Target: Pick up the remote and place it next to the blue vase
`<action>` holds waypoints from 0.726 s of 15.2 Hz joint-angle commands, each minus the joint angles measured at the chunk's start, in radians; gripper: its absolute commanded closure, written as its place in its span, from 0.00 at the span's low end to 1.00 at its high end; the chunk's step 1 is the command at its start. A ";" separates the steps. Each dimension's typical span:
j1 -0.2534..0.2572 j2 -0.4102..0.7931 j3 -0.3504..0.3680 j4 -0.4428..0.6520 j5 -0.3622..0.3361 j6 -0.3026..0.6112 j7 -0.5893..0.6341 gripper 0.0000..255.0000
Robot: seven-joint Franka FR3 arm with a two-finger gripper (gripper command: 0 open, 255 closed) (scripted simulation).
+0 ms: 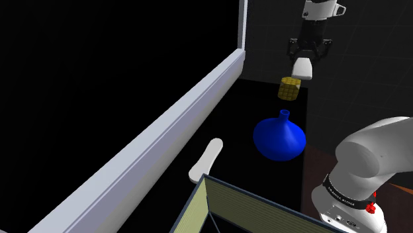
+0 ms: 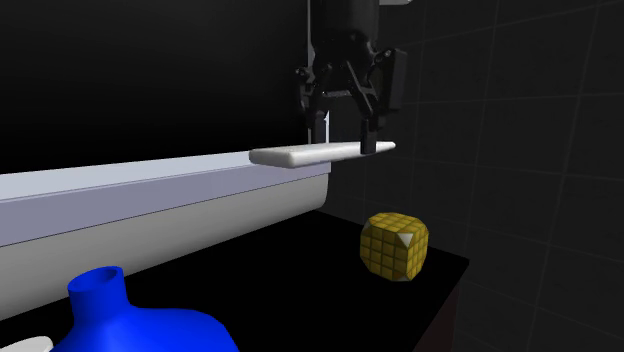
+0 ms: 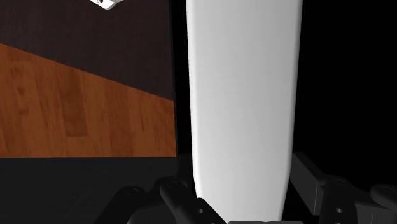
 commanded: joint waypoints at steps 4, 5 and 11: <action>-0.006 -0.052 -0.002 -0.079 -0.007 0.028 -0.001 1.00; -0.007 -0.054 -0.003 -0.094 -0.008 0.041 -0.001 1.00; -0.010 -0.061 -0.009 -0.179 -0.014 0.119 0.001 1.00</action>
